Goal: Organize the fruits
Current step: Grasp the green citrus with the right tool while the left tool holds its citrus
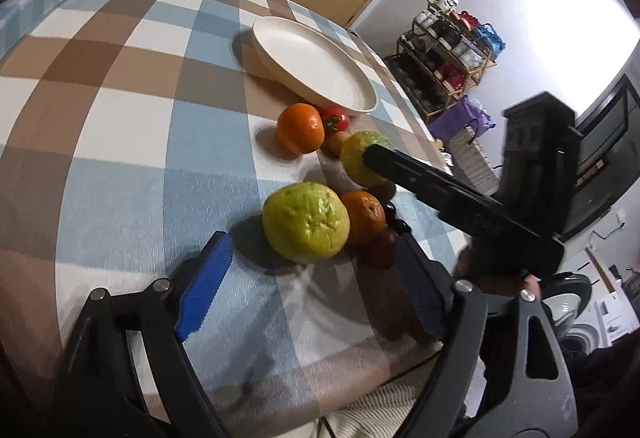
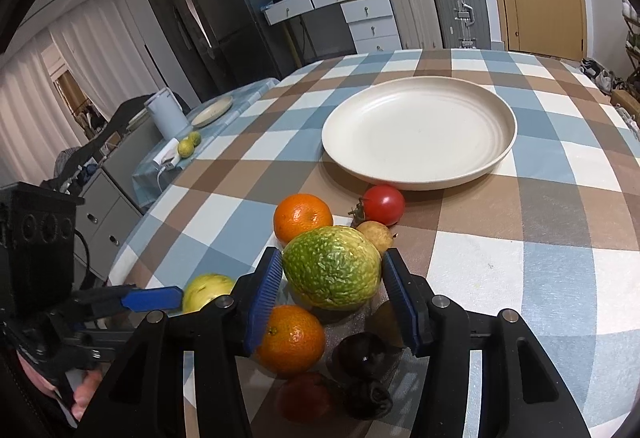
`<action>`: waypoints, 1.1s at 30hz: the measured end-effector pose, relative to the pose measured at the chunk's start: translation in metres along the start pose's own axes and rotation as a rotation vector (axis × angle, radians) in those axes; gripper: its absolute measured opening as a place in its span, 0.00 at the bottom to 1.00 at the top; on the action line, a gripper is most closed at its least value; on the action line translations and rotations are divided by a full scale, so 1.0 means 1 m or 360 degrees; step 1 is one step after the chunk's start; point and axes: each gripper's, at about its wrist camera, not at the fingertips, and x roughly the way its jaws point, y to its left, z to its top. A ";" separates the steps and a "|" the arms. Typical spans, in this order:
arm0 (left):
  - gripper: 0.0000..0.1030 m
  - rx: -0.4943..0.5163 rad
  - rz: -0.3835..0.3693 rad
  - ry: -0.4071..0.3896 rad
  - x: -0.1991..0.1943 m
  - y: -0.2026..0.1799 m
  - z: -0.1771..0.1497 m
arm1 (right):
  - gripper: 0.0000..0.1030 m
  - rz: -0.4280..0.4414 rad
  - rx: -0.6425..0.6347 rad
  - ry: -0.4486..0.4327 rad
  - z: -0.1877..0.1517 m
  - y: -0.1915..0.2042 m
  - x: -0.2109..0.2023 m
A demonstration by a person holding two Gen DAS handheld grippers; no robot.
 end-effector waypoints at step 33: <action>0.46 0.0058 -0.0051 -0.0171 -0.020 0.007 0.021 | 0.50 0.0081 0.0061 -0.0014 0.002 -0.005 -0.007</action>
